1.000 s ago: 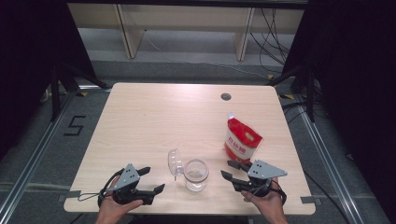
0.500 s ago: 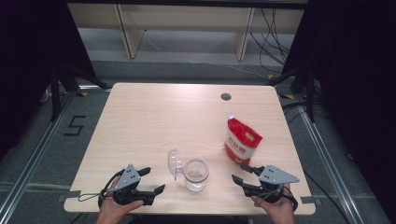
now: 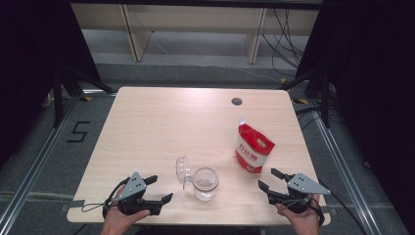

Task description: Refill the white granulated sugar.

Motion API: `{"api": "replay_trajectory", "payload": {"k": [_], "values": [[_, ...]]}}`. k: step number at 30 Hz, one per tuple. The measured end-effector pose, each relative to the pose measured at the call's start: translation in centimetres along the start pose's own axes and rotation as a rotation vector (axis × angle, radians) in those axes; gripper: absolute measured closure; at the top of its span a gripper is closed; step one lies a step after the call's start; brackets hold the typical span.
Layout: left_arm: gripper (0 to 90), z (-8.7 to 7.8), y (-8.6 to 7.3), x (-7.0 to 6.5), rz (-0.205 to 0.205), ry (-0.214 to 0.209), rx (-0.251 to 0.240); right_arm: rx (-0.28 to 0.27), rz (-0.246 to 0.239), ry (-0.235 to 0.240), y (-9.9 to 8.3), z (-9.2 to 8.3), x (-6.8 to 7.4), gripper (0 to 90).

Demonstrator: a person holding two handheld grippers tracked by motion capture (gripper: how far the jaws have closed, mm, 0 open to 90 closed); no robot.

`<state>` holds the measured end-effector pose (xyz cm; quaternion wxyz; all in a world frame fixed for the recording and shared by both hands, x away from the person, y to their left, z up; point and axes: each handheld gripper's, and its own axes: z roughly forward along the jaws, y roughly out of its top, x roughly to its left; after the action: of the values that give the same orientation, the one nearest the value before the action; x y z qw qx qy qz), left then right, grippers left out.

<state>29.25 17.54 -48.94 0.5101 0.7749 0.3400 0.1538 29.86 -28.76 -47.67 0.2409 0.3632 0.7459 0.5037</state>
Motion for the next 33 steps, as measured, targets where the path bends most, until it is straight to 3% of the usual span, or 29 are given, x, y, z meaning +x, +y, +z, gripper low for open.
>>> {"api": "replay_trajectory", "payload": {"k": [4, 6, 8, 13, 17, 18, 22, 23, 24, 25, 27, 28, 29, 33], "values": [[17.8, 0.1, 0.0, 0.1, -0.003, 0.005, 0.007, 0.018, 0.033, -0.011, -0.1, 0.1, -0.2, 33.7], [17.6, 0.1, -0.1, 0.1, -0.002, 0.003, 0.009, 0.019, -0.023, 0.001, -0.1, 0.4, -0.6, 35.2], [17.6, 0.0, 0.0, 0.0, 0.002, 0.007, 0.01, 0.031, 0.0, -0.025, 0.1, 0.6, -0.3, 31.5], [17.5, -0.1, -0.1, 0.0, 0.0, 0.007, 0.006, 0.024, -0.027, -0.035, 0.1, 1.1, -1.0, 28.9], [17.5, -0.2, -0.2, 0.1, 0.003, 0.002, 0.012, 0.02, 0.001, -0.049, 0.2, 1.4, -0.9, 25.0], [17.5, -0.2, -0.2, 0.1, 0.002, 0.0, 0.015, 0.014, -0.026, -0.045, 0.3, 1.6, -1.1, 24.3], [16.7, 0.0, -0.2, 0.0, -0.012, 0.001, 0.01, 0.013, -0.032, -0.052, 0.5, 2.3, -1.2, 22.5], [16.6, -0.1, -0.2, 0.1, 0.01, -0.004, 0.017, 0.021, -0.05, -0.063, 0.5, 2.5, -1.4, 21.8], [16.5, 0.0, -0.2, 0.1, 0.004, -0.011, 0.008, 0.02, -0.025, -0.075, 0.6, 2.7, -1.3, 21.1], [16.5, 0.1, -0.3, 0.0, -0.022, -0.013, 0.007, 0.011, -0.045, -0.078, 0.6, 3.0, -1.6, 20.9], [16.5, 0.1, -0.3, 0.0, -0.019, -0.015, 0.02, 0.02, -0.049, -0.077, 0.6, 3.5, -1.8, 20.9], [16.5, 0.1, -0.3, 0.2, 0.003, -0.02, 0.021, 0.011, -0.067, -0.075, 0.7, 3.8, -2.1, 20.9], [16.4, 0.1, -0.3, 0.0, -0.015, -0.015, 0.025, 0.017, -0.057, -0.072, 0.7, 4.1, -2.1, 20.9], [16.3, 0.1, -0.3, 0.1, -0.017, -0.023, 0.02, 0.003, -0.017, -0.048, 0.8, 5.1, -2.1, 20.3]]}}
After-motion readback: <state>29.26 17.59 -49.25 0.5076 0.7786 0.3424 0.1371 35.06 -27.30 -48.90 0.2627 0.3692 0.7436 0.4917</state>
